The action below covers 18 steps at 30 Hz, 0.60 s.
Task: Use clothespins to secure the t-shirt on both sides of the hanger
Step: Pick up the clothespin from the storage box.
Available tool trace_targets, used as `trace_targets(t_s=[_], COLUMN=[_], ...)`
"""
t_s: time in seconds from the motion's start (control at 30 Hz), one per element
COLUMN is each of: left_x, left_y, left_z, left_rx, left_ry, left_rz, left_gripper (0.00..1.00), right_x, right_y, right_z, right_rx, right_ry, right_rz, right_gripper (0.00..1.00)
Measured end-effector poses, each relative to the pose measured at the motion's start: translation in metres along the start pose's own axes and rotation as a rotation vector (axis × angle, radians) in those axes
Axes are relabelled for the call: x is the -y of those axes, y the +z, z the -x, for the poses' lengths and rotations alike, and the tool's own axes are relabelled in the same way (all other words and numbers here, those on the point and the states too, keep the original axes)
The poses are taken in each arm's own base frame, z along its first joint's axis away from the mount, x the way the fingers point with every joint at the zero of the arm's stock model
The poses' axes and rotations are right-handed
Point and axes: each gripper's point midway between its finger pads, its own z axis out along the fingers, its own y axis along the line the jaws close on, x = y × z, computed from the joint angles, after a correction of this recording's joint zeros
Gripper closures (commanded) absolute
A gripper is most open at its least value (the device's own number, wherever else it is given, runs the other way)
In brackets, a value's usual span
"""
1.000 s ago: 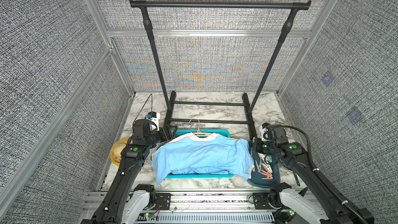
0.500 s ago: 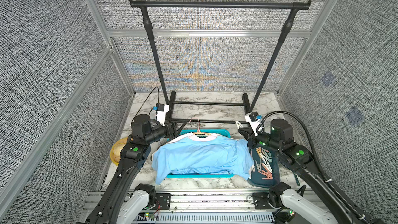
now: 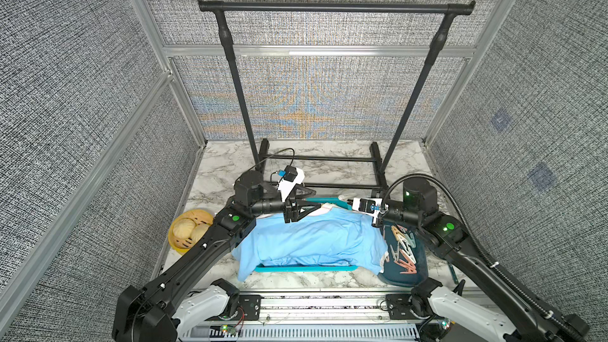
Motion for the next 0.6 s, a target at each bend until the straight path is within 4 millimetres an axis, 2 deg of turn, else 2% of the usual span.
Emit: trace_targets(t_s=[0.1, 0.33, 0.6], left_x=[0.004, 0.011, 0.008], left_y=[0.000, -0.002, -0.004], left_z=[-0.006, -0.004, -0.001], left_rx=[0.021, 0.060, 0.077], left_ry=[0.034, 0.099, 0.163], left_rz=[-0.019, -0.033, 0.013], left_gripper=[0.50, 0.54, 0.57], right_x=[0.003, 0.006, 0.009], right_y=[0.007, 0.028, 0.039], right_z=[0.002, -0.001, 0.011], right_rx=[-0.018, -0.075, -0.084], right_ry=[-0.055, -0.121, -0.190], right_rz=[0.008, 0.041, 0.054], right_gripper=[1.00, 1.00, 1.00])
